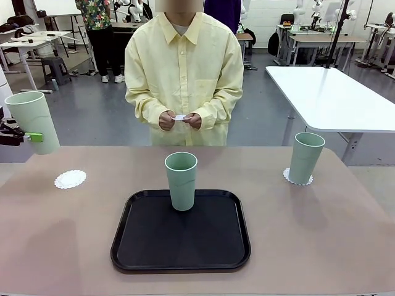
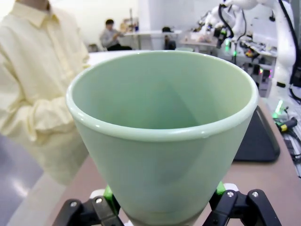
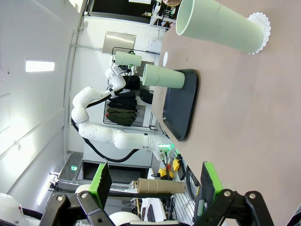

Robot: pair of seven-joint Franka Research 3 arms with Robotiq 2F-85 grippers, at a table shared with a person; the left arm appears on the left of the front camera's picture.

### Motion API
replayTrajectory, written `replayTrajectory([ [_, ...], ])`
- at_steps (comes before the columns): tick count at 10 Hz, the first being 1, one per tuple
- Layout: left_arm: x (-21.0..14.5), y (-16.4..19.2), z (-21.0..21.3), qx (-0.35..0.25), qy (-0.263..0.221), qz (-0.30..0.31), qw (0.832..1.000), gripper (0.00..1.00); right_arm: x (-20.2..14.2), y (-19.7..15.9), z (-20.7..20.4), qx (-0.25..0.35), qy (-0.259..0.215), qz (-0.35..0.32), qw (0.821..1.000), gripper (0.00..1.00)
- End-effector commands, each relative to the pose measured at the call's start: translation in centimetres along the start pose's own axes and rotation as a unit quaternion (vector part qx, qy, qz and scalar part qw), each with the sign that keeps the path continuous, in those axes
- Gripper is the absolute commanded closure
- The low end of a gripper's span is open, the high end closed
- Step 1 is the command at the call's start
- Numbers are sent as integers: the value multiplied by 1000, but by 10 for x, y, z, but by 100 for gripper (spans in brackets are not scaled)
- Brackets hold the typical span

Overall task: Place coasters on the table and set cups on them.
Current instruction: Take one Reusable plastic cup from the Flat Tray and place it on a coaster set by the human.

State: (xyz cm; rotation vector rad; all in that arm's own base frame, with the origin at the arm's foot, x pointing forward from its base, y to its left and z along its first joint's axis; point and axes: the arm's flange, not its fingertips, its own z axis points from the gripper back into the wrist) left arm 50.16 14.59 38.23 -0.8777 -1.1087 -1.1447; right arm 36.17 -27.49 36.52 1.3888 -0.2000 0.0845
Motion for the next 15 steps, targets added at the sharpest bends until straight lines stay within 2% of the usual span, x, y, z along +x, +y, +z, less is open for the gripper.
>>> replayTrajectory([
  [1, 0, 0, 0, 0, 0, 0, 1000, 17, 0, 0, 0, -2, 0, -1, 1000, 0],
  [8, -66, 27, -40, 10, 18, -68, 997, 17, 0, 0, 0, -2, 0, -1, 1000, 0],
  [11, -92, 36, -52, 12, 13, -47, 999, 17, 0, 0, 0, -2, 0, -1, 1000, 0],
  [15, -109, 41, -55, 6, 13, -31, 999, 17, 0, 0, 0, -2, 0, -1, 1000, 0],
])
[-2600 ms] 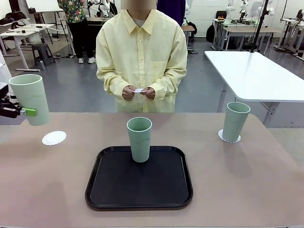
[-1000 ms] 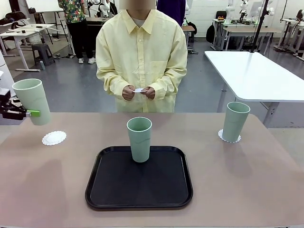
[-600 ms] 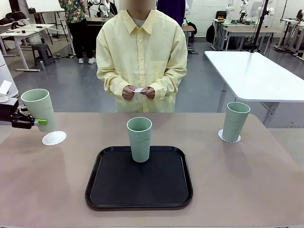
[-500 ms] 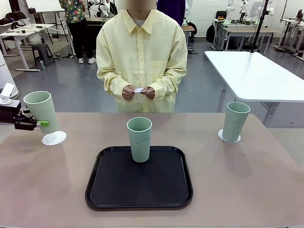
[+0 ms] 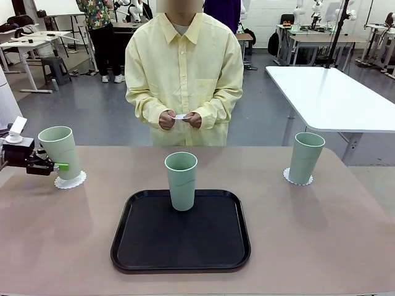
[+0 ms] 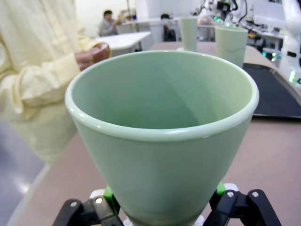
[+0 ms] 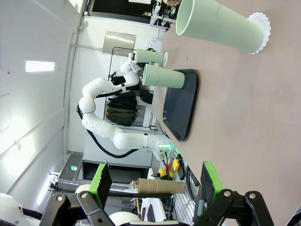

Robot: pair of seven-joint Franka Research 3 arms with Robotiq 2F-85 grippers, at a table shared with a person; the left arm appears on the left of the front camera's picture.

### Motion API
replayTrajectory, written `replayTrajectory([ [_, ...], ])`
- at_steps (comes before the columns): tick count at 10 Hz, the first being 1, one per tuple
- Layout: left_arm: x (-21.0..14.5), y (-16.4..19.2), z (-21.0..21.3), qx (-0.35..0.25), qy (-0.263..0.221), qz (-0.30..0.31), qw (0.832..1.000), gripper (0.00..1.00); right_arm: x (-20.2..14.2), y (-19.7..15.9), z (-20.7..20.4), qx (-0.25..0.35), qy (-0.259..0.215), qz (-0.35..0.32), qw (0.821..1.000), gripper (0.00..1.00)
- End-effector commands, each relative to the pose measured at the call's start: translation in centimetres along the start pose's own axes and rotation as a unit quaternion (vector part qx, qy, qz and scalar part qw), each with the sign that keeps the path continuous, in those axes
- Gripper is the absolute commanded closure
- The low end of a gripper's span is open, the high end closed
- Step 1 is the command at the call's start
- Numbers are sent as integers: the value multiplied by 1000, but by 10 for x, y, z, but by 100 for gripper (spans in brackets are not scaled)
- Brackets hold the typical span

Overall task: Place coasters on the table and set cups on them.
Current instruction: Take one Reusable plastic cup from the Flat Tray and place it on a coaster set by the human.

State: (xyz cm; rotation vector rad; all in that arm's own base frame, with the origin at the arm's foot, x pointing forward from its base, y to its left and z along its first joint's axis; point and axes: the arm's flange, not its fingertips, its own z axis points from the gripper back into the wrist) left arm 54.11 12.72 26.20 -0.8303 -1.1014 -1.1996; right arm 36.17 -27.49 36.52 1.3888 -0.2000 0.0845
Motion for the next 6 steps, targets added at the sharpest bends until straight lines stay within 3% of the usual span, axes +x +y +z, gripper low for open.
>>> replayTrajectory([
  [1, -2, 8, 3, 7, -9, -5, 1000, 17, 0, 0, 0, -2, 0, -1, 1000, 0],
  [6, -10, 5, 7, 0, -9, 7, 1000, 17, 0, 0, 0, -2, 0, -1, 1000, 0],
])
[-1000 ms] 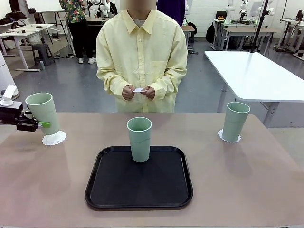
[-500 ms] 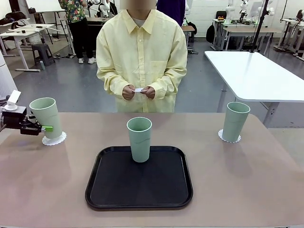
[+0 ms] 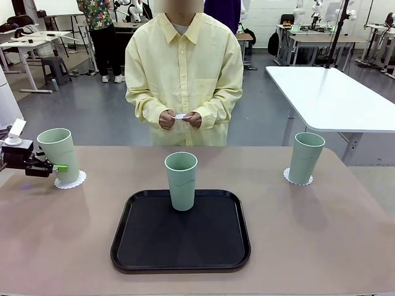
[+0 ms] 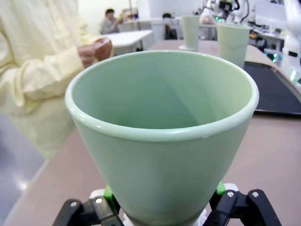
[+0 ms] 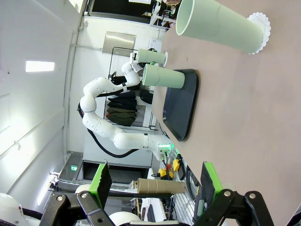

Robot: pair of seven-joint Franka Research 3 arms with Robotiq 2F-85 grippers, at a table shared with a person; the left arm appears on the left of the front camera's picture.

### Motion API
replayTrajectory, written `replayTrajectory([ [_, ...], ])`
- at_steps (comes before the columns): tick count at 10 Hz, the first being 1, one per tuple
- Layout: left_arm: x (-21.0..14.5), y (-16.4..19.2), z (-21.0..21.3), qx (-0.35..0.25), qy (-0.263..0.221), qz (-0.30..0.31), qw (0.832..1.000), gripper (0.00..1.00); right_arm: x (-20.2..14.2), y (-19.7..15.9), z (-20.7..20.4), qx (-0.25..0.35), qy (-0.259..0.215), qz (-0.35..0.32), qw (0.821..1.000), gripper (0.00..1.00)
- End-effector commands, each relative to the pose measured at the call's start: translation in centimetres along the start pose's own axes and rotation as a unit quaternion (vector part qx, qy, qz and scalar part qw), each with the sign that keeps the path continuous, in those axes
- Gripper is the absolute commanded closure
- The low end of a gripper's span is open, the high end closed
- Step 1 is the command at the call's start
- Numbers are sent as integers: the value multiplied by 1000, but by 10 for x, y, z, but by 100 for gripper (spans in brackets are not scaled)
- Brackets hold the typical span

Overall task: Place coasters on the table and set cups on them.
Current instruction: Take one Reusable plastic cup from the Flat Tray and place it on a coaster set by the human.

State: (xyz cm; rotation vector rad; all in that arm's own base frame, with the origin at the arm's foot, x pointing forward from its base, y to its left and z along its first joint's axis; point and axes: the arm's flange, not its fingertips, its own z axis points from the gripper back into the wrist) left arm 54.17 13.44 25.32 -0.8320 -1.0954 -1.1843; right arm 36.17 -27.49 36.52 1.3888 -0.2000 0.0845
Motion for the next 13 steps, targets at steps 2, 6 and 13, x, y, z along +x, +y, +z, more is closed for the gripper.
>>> replayTrajectory([
  [2, -1, 1, 0, -6, -11, 3, 1000, 17, 0, 0, 0, -2, 0, -1, 1000, 0],
  [6, -7, 0, -3, -12, -16, 3, 1000, 17, 0, 0, 0, -2, 0, -1, 1000, 0],
  [13, -15, 0, -3, -19, 2, 1, 1000, 0, 0, 0, 0, -2, 0, -1, 1000, 0],
])
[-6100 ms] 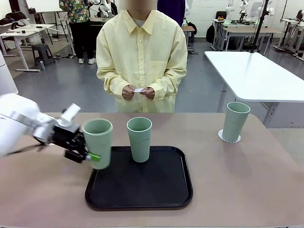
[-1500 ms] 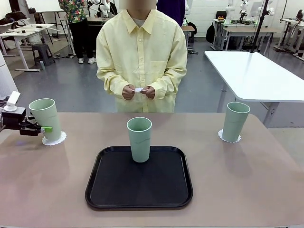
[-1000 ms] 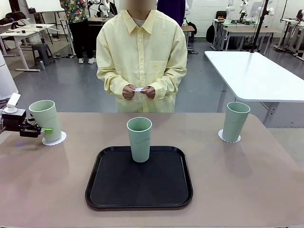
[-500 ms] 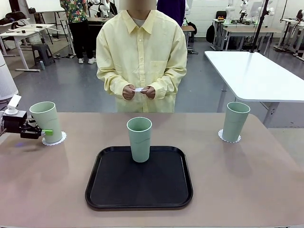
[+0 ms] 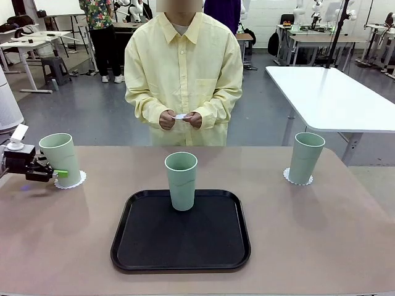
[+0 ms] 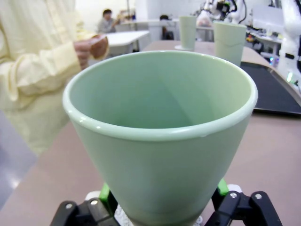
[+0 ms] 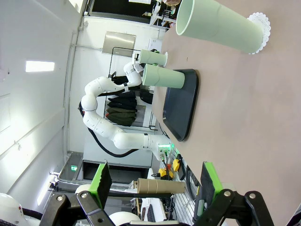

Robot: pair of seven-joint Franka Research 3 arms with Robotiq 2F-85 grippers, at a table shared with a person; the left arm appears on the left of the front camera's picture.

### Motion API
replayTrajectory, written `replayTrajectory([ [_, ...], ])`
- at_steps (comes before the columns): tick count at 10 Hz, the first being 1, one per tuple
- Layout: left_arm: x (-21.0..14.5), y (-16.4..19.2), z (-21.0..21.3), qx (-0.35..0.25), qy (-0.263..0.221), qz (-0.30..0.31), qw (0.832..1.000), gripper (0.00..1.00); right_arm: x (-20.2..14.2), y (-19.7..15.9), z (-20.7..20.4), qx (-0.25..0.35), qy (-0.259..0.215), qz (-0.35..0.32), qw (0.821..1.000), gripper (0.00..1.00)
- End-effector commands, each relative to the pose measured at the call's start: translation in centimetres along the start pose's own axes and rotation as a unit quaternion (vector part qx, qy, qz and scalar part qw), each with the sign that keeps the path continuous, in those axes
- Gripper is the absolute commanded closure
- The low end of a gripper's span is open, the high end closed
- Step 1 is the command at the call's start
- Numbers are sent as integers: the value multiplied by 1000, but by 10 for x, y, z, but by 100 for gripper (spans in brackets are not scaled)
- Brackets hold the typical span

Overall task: Place coasters on the table and set cups on them.
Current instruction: Take one Reusable plastic cup from the Flat Tray and place it on a coaster set by the human.

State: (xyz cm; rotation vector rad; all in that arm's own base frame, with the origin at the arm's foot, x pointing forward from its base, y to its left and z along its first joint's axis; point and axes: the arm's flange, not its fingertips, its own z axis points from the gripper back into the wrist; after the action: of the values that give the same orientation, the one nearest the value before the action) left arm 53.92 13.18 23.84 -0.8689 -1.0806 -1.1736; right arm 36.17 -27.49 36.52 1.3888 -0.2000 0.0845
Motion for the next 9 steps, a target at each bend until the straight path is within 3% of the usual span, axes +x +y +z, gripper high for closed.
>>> replayTrajectory([
  [1, -2, 4, 3, -9, 9, -11, 1000, 0, 0, 0, 0, -2, 0, -1, 1000, 0],
  [9, -3, 9, 5, -12, 14, -2, 1000, 0, 0, 0, 0, -2, 0, -1, 1000, 0],
])
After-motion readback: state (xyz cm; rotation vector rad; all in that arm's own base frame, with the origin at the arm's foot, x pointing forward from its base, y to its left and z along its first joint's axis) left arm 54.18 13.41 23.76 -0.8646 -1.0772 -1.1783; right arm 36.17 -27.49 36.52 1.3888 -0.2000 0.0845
